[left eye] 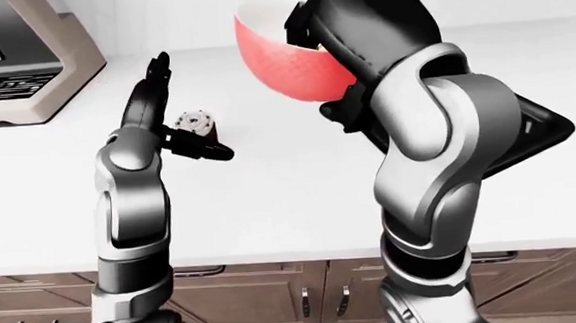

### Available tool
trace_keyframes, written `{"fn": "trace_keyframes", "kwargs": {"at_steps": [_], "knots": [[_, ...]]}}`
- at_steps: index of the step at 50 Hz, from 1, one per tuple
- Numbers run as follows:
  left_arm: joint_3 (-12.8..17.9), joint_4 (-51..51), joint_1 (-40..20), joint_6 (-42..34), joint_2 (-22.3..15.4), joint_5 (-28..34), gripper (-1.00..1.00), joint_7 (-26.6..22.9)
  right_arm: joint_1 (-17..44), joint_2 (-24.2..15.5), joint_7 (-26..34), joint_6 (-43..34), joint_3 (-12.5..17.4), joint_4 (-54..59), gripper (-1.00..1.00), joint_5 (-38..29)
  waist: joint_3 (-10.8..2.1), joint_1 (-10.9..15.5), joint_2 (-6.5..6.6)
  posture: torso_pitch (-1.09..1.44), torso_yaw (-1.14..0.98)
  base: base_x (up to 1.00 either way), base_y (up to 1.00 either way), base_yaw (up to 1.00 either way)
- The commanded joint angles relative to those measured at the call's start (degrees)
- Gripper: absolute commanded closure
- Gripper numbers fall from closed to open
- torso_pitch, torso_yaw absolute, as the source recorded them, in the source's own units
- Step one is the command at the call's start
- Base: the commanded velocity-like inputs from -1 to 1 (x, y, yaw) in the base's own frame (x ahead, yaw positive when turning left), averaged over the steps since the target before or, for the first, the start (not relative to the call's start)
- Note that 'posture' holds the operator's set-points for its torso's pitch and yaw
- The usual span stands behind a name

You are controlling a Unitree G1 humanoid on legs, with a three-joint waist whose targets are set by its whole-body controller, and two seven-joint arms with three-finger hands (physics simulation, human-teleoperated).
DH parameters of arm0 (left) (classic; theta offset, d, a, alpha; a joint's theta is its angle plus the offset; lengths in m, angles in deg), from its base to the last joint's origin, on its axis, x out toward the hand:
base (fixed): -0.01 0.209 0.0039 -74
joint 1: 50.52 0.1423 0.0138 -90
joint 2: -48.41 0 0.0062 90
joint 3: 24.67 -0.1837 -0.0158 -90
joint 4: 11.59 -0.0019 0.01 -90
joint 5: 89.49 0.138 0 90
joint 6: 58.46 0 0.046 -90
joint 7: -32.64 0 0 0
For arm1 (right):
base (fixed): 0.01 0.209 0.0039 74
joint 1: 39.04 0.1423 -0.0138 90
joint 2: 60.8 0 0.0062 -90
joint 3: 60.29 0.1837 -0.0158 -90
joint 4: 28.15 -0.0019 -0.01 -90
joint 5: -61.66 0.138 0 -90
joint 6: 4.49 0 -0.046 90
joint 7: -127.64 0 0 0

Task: Pick up the bowl with donut and place it on the tray. Pick up the cupcake and place it on the tray.

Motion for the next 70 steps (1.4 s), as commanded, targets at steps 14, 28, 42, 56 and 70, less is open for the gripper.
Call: {"fn": "trace_keyframes", "kwargs": {"at_steps": [14, 28, 42, 56, 70], "knots": [[0.5, -10.8, -1.9, 11.4, 0.0, 3.3, -1.00, 3.6, 2.8, -0.2, -2.7, 0.3, 0.0, -2.8, 1.00, -0.3, -2.29, -0.1, 0.14, 0.00, 0.00, 0.00, 0.00, 0.00], [-0.1, -20.1, -4.6, 14.4, 0.6, 4.5, -1.00, 5.9, 2.4, -0.1, -3.0, 0.5, 0.0, -3.0, 1.00, -0.3, -2.42, -0.1, 0.25, 0.00, 0.00, 0.00, 0.00, 0.00], [-1.4, -30.8, -6.3, 20.2, 0.8, 7.4, -0.27, 9.1, 2.7, -0.1, -3.0, 0.1, 0.1, -2.9, 1.00, 0.0, -2.47, 0.0, 0.48, 0.00, 0.00, 0.00, 0.00, 0.00], [-0.2, -23.0, -4.2, 18.3, 0.6, 8.2, 1.00, 5.7, 3.1, -1.4, -2.3, 0.0, 0.7, -3.6, 1.00, 0.4, -2.70, -0.3, 0.97, 0.00, 0.00, 0.00, 0.00, 0.00], [2.7, -1.7, -4.0, 6.0, -3.5, 6.6, 1.00, -5.1, 3.2, -6.2, -1.6, -1.0, 3.0, -4.4, 1.00, 2.4, -2.42, -0.7, 0.68, 0.00, 0.00, 0.00, 0.00, 0.00]]}}
